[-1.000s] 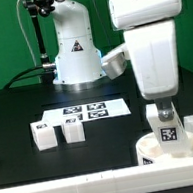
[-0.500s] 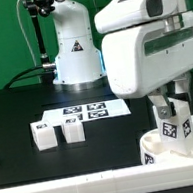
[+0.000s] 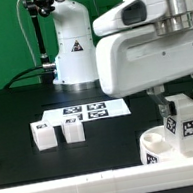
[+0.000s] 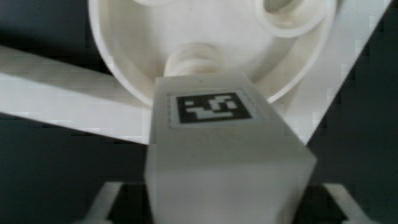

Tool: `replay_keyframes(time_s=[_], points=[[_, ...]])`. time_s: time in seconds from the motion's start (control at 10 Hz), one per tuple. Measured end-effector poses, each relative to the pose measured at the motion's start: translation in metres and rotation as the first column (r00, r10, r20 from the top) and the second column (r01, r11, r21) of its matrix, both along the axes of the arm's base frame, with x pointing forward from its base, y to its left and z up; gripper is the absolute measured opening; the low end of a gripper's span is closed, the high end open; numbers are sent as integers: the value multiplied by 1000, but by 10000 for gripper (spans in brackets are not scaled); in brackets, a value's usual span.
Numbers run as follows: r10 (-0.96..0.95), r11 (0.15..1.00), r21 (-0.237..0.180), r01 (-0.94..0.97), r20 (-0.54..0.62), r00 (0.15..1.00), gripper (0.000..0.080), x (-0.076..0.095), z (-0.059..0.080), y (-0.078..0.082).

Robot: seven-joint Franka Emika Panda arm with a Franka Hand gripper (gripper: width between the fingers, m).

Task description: Assemble stool

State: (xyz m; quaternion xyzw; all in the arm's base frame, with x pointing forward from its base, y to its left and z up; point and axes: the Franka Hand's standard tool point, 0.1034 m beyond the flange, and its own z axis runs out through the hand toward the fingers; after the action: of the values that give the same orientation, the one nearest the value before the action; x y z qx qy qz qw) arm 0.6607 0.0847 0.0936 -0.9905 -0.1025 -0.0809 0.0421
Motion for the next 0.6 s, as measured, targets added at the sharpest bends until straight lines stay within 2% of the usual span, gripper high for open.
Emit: replay_keyframes(time_s=[0.3, 0.6], points=[[-202, 978, 51, 203, -24, 979, 349, 0, 0, 1], [-352, 931, 81, 355, -55, 934, 349, 0, 0, 2]])
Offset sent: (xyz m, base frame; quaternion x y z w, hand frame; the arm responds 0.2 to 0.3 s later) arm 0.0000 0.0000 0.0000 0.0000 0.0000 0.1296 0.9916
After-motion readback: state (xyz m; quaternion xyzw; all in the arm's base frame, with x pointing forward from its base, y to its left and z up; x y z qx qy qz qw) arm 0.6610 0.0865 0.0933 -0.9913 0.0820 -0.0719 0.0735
